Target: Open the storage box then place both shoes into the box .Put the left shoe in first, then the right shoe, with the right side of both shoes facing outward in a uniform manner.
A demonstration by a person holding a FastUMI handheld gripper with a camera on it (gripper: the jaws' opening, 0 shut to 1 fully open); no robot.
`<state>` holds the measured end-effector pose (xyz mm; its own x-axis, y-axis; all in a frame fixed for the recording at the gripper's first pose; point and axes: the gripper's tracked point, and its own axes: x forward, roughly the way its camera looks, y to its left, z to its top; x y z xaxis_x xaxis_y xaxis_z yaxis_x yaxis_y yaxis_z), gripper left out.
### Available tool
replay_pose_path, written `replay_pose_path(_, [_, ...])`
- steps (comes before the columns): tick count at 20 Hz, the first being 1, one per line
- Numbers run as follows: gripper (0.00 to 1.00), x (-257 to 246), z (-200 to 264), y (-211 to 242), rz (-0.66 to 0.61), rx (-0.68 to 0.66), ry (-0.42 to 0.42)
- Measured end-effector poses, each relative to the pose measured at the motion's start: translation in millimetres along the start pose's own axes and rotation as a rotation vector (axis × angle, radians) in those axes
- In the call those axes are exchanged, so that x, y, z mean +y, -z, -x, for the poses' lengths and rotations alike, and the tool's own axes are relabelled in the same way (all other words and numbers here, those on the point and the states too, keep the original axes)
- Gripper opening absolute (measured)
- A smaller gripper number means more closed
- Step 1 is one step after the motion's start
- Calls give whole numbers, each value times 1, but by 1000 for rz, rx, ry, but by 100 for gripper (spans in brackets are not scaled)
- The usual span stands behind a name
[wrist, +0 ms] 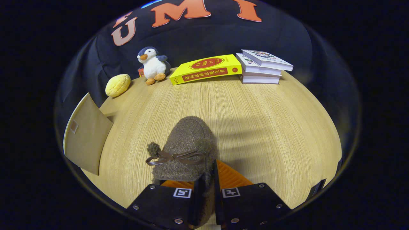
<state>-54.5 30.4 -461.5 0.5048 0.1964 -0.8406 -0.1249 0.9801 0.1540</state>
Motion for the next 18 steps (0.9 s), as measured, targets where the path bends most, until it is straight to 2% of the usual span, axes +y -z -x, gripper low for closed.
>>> replay_pose_path(2, [13, 1, 7, -6, -7, -19, 18])
replay_pose_path(4, [9, 13, 16, -16, -23, -47, -4])
replay_pose_path(10, [9, 44, 58, -58, -26, -116, -26])
replay_pose_path(14, [9, 69, 84, -83, 31, -125, -10])
replay_pose_path(18, [8, 105, 110, -111, 15, -157, -48])
